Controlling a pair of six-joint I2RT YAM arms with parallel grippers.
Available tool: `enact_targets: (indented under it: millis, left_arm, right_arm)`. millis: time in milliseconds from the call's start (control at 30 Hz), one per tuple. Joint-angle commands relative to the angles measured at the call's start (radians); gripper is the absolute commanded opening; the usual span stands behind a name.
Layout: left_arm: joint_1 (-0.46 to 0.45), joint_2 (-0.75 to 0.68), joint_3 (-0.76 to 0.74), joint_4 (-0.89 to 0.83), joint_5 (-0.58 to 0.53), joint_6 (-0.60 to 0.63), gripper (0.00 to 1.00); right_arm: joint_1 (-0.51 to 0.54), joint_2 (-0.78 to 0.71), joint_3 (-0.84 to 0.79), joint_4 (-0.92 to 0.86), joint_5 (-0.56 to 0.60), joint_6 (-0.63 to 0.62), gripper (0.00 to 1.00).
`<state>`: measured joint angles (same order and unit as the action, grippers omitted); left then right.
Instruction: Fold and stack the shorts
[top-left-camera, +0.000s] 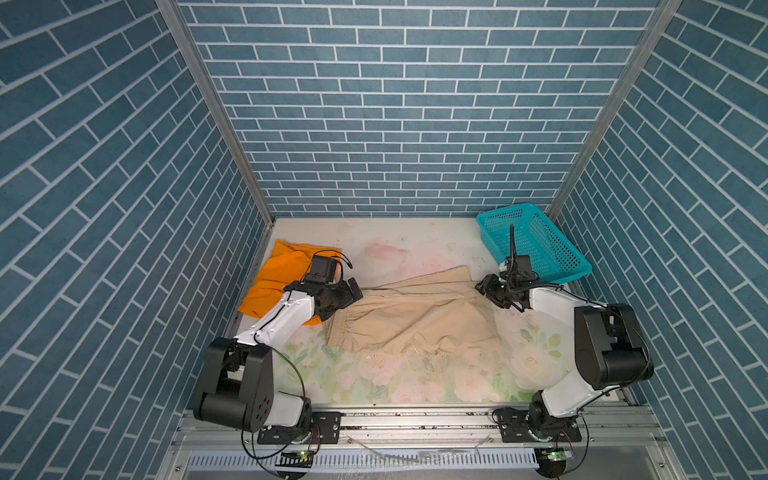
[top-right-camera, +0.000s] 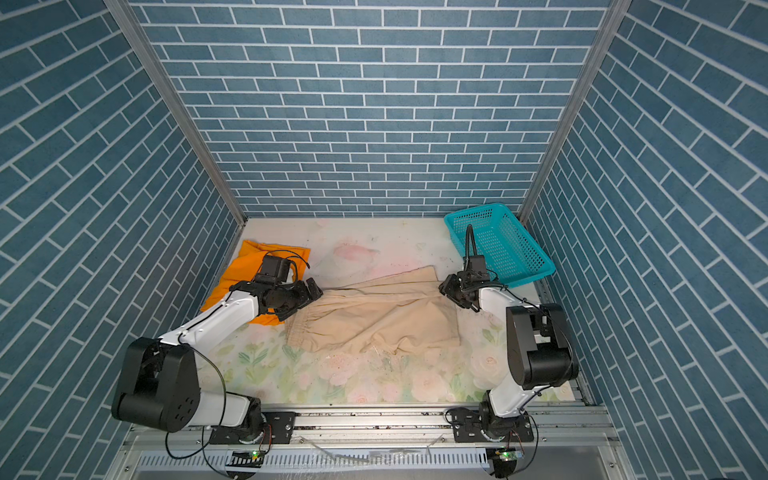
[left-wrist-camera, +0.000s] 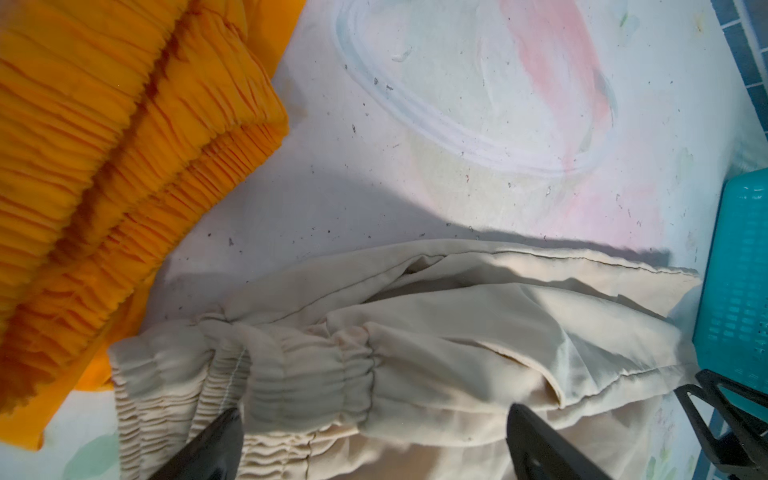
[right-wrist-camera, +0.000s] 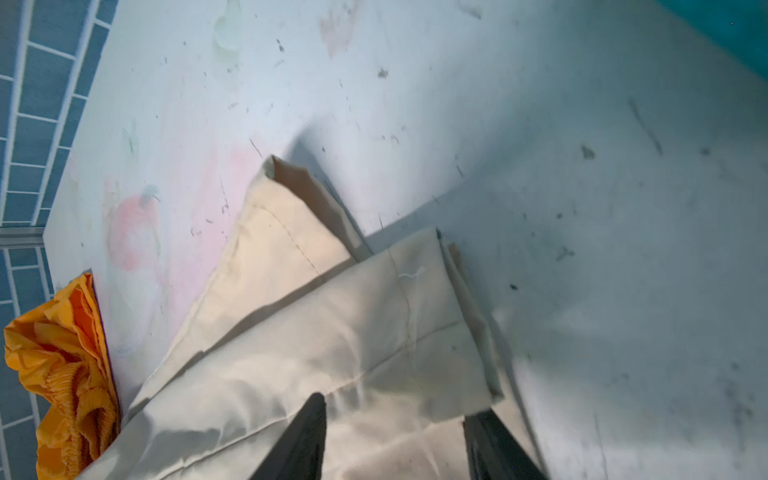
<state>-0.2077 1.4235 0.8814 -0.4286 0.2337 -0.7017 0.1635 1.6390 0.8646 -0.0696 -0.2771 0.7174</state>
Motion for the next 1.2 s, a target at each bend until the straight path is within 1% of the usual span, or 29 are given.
enact_targets:
  millis: [0, 67, 100, 200, 233, 300, 367, 400, 500, 600, 700, 833, 933, 1067, 1133, 1167]
  left_arm:
    - [0.005, 0.029, 0.044, -0.002, -0.026, 0.033, 0.98]
    - [0.005, 0.049, 0.056, -0.005, -0.024, 0.043, 0.93]
    - [0.005, 0.058, 0.061, -0.006, -0.022, 0.048, 0.90]
    - [0.005, 0.084, 0.078, -0.017, -0.031, 0.065, 0.76]
    - [0.005, 0.091, 0.084, -0.019, -0.033, 0.070, 0.66]
    - [0.005, 0.105, 0.099, -0.030, -0.037, 0.082, 0.51]
    - [0.005, 0.112, 0.120, -0.056, -0.044, 0.095, 0.30]
    - [0.005, 0.112, 0.130, -0.072, -0.048, 0.102, 0.22]
    - [0.005, 0.085, 0.144, -0.117, -0.067, 0.112, 0.00]
    - [0.005, 0.034, 0.143, -0.167, -0.098, 0.118, 0.00]
    - [0.001, -0.020, 0.142, -0.230, -0.106, 0.123, 0.00]
    - [-0.022, -0.117, 0.110, -0.315, -0.133, 0.105, 0.00]
    - [-0.027, -0.203, 0.071, -0.379, -0.139, 0.070, 0.00]
    - [-0.030, -0.346, 0.013, -0.471, -0.146, 0.026, 0.00]
    - [-0.029, -0.406, -0.022, -0.500, -0.153, 0.012, 0.07]
    - [-0.027, -0.424, -0.040, -0.503, -0.158, 0.011, 0.08]
  right_arm:
    - [-0.001, 0.052, 0.037, 0.034, 0.032, -0.014, 0.48]
    - [-0.001, 0.073, 0.050, 0.048, 0.026, -0.019, 0.39]
    - [-0.001, 0.084, 0.058, 0.055, 0.021, -0.022, 0.32]
    - [-0.001, 0.098, 0.076, 0.068, 0.011, -0.034, 0.08]
    - [-0.001, 0.101, 0.082, 0.067, 0.009, -0.041, 0.00]
    - [-0.001, 0.105, 0.101, 0.048, 0.012, -0.058, 0.00]
    - [-0.001, 0.100, 0.115, 0.022, 0.026, -0.079, 0.00]
    - [-0.001, 0.092, 0.119, 0.011, 0.036, -0.091, 0.00]
    - [-0.001, 0.062, 0.125, -0.022, 0.064, -0.128, 0.00]
    - [-0.001, 0.031, 0.129, -0.049, 0.083, -0.154, 0.00]
    - [0.001, 0.000, 0.142, -0.081, 0.080, -0.168, 0.00]
    - [0.005, -0.073, 0.143, -0.139, 0.087, -0.190, 0.00]
    - [0.011, -0.142, 0.156, -0.227, 0.104, -0.223, 0.00]
    - [0.024, -0.240, 0.199, -0.400, 0.143, -0.280, 0.00]
    - [0.027, -0.254, 0.235, -0.481, 0.157, -0.306, 0.00]
    - [0.027, -0.245, 0.257, -0.508, 0.160, -0.320, 0.00]
